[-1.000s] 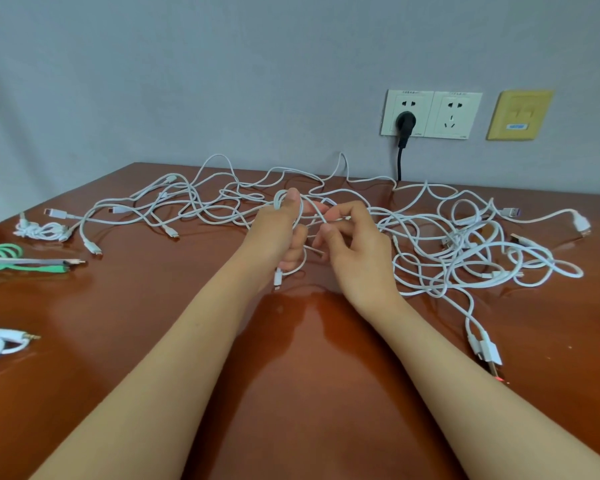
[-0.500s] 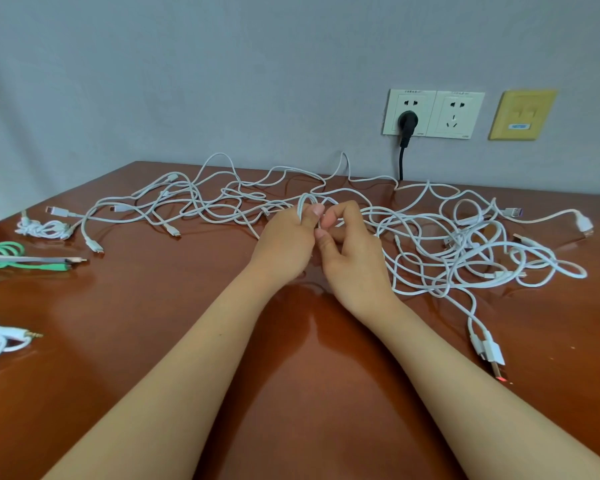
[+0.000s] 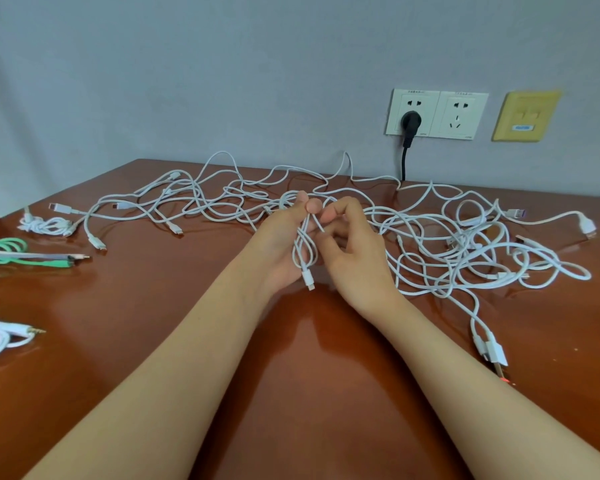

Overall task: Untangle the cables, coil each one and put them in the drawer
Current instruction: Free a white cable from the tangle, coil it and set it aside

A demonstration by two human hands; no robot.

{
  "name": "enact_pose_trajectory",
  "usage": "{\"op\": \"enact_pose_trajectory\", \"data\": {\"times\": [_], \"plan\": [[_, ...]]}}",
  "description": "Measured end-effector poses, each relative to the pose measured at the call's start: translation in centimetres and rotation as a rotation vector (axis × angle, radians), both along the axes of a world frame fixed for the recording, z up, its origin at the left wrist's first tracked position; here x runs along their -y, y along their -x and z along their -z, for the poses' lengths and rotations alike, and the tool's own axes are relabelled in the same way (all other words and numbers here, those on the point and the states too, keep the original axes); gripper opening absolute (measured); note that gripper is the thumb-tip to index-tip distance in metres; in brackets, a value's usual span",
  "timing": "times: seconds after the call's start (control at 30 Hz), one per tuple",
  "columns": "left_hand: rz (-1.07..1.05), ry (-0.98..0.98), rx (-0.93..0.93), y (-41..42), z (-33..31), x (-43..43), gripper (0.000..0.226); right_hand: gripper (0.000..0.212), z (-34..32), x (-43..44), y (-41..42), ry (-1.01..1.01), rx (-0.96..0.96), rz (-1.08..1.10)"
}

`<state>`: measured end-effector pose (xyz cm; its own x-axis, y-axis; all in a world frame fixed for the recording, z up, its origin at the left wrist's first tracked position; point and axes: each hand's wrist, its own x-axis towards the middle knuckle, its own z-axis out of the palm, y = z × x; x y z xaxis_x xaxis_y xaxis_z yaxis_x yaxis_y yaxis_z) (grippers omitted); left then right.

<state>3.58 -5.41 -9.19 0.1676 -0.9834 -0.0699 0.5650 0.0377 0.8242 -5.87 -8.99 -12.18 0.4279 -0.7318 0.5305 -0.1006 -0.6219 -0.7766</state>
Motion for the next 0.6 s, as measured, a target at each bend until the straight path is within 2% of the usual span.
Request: {"op": "enact_pose_trajectory", "data": {"times": [0.13,0.27,0.33,0.4,0.5,0.6], "plan": [[0.02,0.075,-0.074,-0.3,0.0,-0.2,0.042,0.03,-0.3,0.3,0.1,-0.096,0.097,-0.064],[0.063,0.192,-0.113,-0.6,-0.3,-0.5,0.055,0.025,-0.9,0.3,0.2,-0.113,0.139,-0.121],[0.073,0.228,-0.149,-0.7,-0.4,-0.7,0.053,0.026,-1.1,0.3,0.2,-0.107,0.144,-0.13],[0.078,0.272,-0.172,-0.8,-0.7,-0.9,0.041,0.028,-1.0,0.3,0.3,-0.015,0.122,-0.104],[0.069,0.363,-0.238,-1.1,-0.8,-0.7,0.031,0.012,-0.5,0.2,0.3,0.216,0.024,-0.042],[0.027,0.442,-0.336,-1.3,-0.8,-0.6,0.026,0.012,-0.2,0.2,0.1,0.288,-0.027,-0.015]]}}
